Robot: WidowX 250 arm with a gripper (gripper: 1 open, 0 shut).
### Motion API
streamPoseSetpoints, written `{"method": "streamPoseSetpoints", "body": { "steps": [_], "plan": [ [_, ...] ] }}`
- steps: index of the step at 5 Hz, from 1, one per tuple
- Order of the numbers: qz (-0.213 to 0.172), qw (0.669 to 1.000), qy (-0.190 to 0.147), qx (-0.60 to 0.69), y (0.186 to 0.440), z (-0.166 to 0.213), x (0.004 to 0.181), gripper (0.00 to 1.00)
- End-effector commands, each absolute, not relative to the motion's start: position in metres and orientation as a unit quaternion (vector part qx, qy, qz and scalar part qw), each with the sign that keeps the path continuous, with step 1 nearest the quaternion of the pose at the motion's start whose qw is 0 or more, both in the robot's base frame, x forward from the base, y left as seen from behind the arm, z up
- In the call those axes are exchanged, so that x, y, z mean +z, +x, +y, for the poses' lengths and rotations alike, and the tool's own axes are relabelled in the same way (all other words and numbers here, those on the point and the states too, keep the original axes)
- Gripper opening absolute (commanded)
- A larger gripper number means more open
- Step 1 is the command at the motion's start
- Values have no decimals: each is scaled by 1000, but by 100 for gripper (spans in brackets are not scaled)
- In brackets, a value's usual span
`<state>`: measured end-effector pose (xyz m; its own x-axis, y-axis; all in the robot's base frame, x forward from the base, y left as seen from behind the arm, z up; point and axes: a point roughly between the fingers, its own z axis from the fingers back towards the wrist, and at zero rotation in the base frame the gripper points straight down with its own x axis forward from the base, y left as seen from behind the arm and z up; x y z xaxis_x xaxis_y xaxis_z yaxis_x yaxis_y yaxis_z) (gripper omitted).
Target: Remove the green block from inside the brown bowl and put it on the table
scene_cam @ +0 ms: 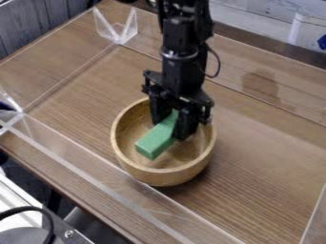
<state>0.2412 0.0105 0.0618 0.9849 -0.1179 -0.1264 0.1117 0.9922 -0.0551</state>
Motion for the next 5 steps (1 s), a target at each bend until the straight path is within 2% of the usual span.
{"method": "streamPoseSetpoints", "body": {
  "steps": [1,3,4,5],
  "plan": [
    [13,998,-21,-51,257,17,97,0],
    [-33,999,-15,-8,283,61,145,0],
    [-46,999,-13,16,299,89,160,0],
    [-38,999,-7,26,314,108,143,0]
  ]
}}
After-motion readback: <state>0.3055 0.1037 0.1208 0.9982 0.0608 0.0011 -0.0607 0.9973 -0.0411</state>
